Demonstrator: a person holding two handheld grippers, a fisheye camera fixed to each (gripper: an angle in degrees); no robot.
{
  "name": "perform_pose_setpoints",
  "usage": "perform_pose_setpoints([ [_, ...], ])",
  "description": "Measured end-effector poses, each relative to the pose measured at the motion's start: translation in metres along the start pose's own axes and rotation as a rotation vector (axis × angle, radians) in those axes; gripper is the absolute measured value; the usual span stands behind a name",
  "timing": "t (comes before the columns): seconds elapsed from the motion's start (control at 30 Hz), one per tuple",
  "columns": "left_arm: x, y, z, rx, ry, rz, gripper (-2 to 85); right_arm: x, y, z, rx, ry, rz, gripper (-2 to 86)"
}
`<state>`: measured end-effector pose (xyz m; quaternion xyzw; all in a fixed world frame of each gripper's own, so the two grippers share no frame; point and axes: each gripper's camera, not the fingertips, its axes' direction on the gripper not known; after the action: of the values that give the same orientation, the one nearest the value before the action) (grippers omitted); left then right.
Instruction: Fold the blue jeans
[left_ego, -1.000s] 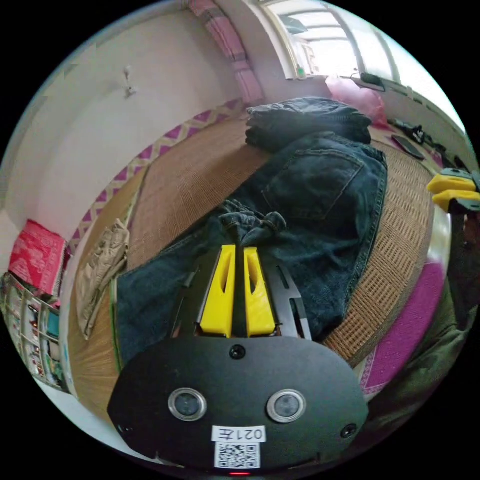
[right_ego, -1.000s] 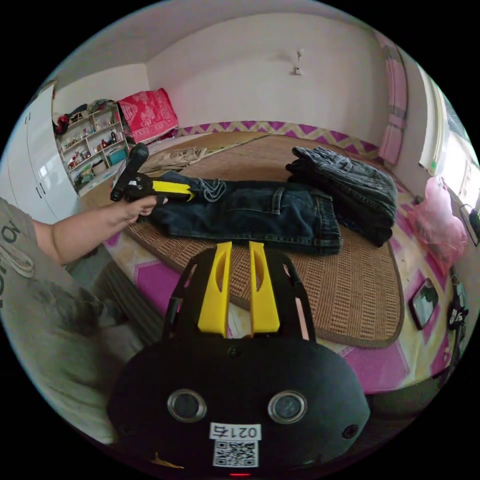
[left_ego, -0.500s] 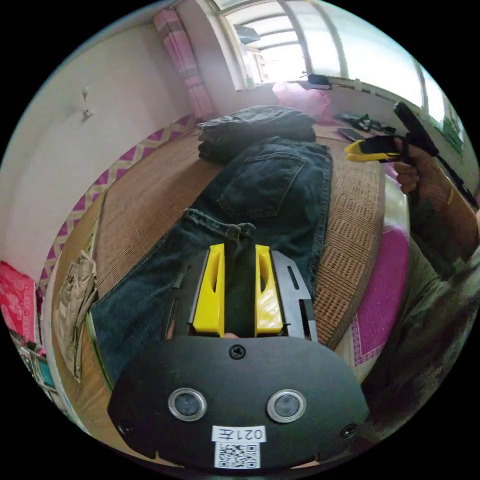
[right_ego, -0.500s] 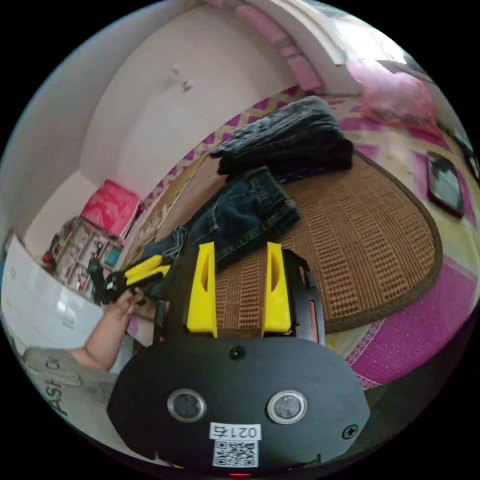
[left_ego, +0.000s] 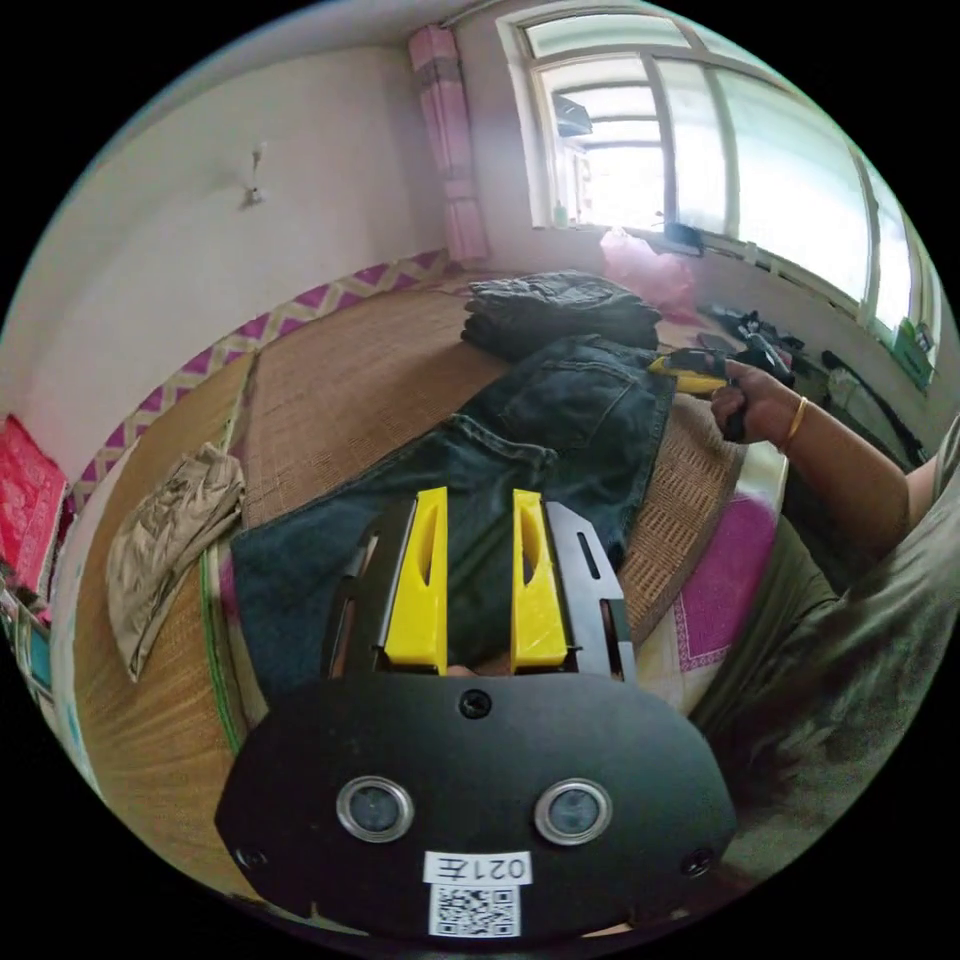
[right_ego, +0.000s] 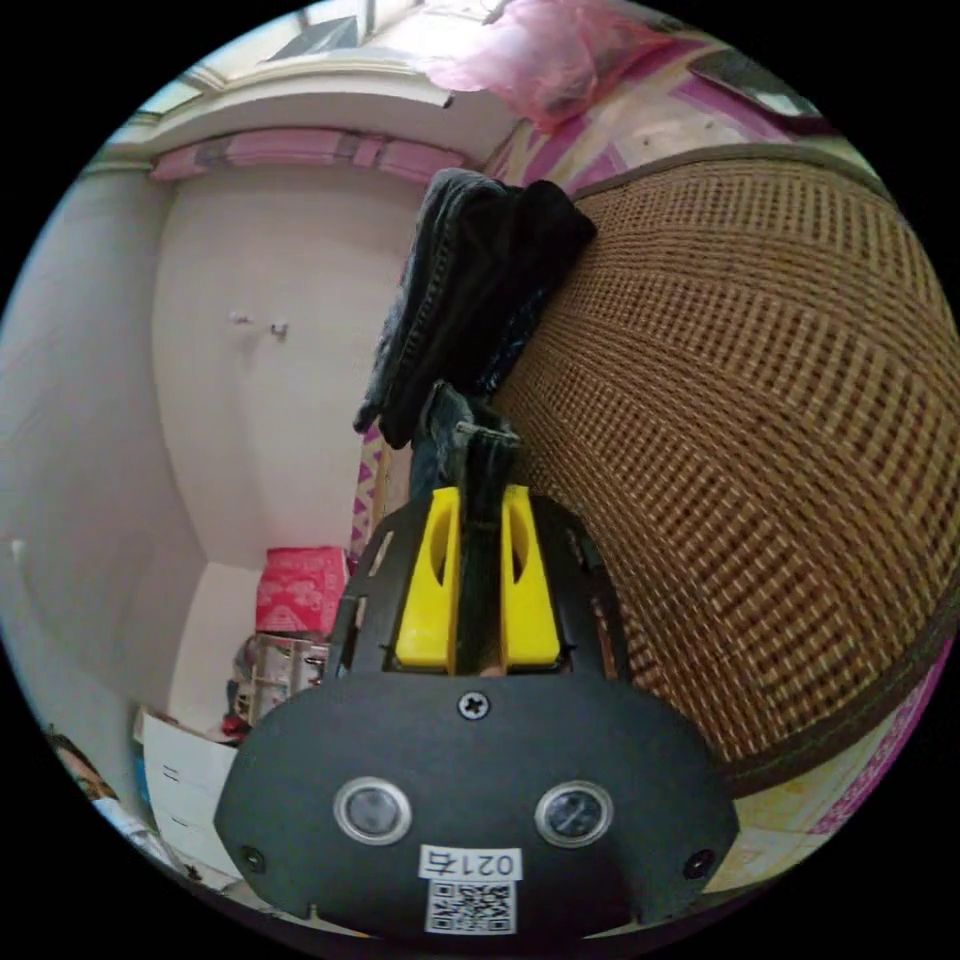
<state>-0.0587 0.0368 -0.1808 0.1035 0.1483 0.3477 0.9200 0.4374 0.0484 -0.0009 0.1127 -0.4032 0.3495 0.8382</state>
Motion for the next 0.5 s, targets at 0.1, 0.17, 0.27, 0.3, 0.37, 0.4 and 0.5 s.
perform_pose_setpoints([
  [0.1, -0.020, 0.028, -0.026, 0.046, -0.068, -0.067, 2.2, -0.087, 0.024, 0.000, 0.050, 0.049, -0.288, 5.5],
  [0.17, -0.030, 0.046, -0.042, 0.067, -0.100, -0.078, -0.1, -0.159, 0.050, 0.011, 0.059, 0.082, -0.530, 5.3],
  [0.27, -0.044, 0.072, -0.062, 0.047, -0.155, -0.087, -0.8, -0.279, 0.116, 0.057, -0.043, 0.101, -0.921, 5.3],
  [0.3, -0.049, 0.082, -0.068, 0.038, -0.182, -0.098, -0.9, -0.320, 0.150, 0.084, -0.104, 0.111, -1.057, 5.3],
  [0.37, -0.058, 0.097, -0.077, 0.026, -0.196, -0.126, -0.9, -0.367, 0.208, 0.131, -0.192, 0.144, -1.239, 5.3],
  [0.4, -0.063, 0.106, -0.082, 0.018, -0.197, -0.142, -0.9, -0.389, 0.249, 0.166, -0.257, 0.173, -1.334, 5.2],
  [0.5, -0.076, 0.128, -0.087, -0.015, -0.217, -0.190, -1.0, -0.403, 0.346, 0.263, -0.411, 0.266, -1.487, 5.2],
])
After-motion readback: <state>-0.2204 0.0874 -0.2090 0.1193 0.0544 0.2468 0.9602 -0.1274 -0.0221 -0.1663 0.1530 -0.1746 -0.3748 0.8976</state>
